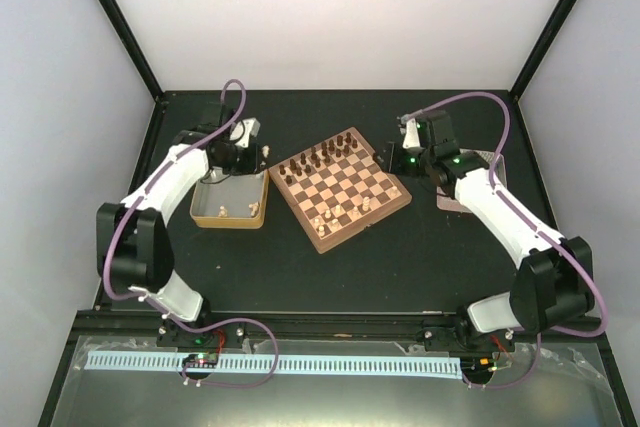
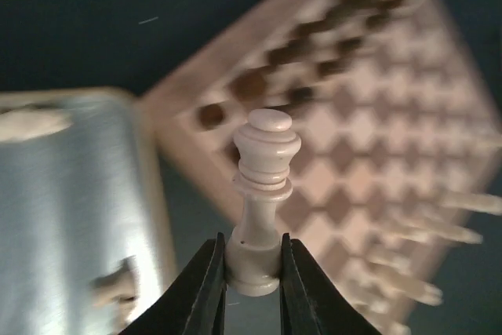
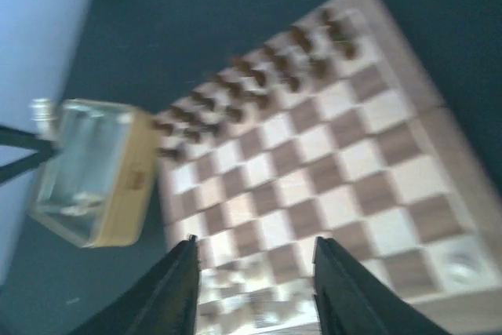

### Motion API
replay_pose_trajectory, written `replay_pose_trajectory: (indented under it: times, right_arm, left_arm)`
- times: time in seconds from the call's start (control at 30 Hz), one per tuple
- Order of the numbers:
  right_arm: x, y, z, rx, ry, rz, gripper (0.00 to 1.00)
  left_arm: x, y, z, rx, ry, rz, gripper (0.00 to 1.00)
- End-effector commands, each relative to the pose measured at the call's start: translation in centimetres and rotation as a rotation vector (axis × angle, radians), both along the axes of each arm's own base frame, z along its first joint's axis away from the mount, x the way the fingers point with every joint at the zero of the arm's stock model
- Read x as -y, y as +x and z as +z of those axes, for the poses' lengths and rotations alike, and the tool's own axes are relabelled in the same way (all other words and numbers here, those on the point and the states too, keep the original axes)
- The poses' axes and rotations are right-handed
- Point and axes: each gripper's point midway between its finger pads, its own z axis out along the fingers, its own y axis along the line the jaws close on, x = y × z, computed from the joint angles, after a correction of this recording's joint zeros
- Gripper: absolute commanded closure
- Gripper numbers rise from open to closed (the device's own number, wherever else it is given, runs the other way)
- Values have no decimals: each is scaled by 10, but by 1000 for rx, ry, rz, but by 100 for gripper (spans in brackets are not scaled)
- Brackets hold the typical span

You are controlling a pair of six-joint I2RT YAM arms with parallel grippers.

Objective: Set up the chess pieces on the board
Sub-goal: Pick up the chess piece from the storage box, then move the chess piece to the chessboard.

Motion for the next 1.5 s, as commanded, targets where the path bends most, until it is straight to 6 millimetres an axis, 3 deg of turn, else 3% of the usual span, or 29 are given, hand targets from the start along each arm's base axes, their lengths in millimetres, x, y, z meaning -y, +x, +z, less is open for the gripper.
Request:
replay_pose_trajectory:
  times: [0.0, 0.1, 0.23, 0.43, 0.67, 0.73, 0.87, 1.0, 1.07, 1.1, 1.17, 1.23, 1.3, 1.47]
  right_arm:
    - [-52, -9, 38, 45, 213, 278, 55]
    - [-70, -14, 54, 49, 266, 378, 46]
    - [-88, -23, 67, 15, 346, 480, 43]
    - [-98, -36, 54, -91, 388, 555, 43]
    - [-97, -58, 43, -150, 397, 606, 50]
    - [-95, -61, 41, -157, 397, 609, 57]
    - [-96, -66, 42, -163, 407, 624, 78]
    - [-96, -64, 46, -149, 405, 623, 90]
    - [-94, -60, 45, -134, 385, 603, 93]
    - [-92, -56, 45, -118, 362, 580, 95]
    - [-84, -44, 42, -75, 291, 510, 96]
    - [-73, -31, 40, -9, 200, 424, 96]
    - [-60, -21, 35, 44, 98, 336, 96]
    - [-35, -15, 22, 155, -155, 208, 96]
  left_arm:
    - [75, -24, 62, 121, -419, -333, 98]
    - [99, -37, 78, 143, -477, -442, 97]
    - [135, -62, 90, 128, -551, -605, 97]
    - [181, -95, 98, 64, -617, -806, 97]
    - [197, -97, 93, 40, -600, -855, 98]
    - [198, -98, 94, 41, -598, -864, 98]
    - [198, -97, 91, 37, -586, -864, 98]
    - [198, -95, 92, 44, -573, -859, 96]
    - [197, -93, 92, 50, -559, -848, 88]
    - [197, -89, 92, 56, -541, -832, 76]
    - [190, -73, 79, 70, -453, -756, 63]
    - [177, -53, 65, 81, -369, -644, 55]
    - [157, -31, 55, 97, -323, -509, 53]
    - [92, 11, 60, 226, -210, -145, 51]
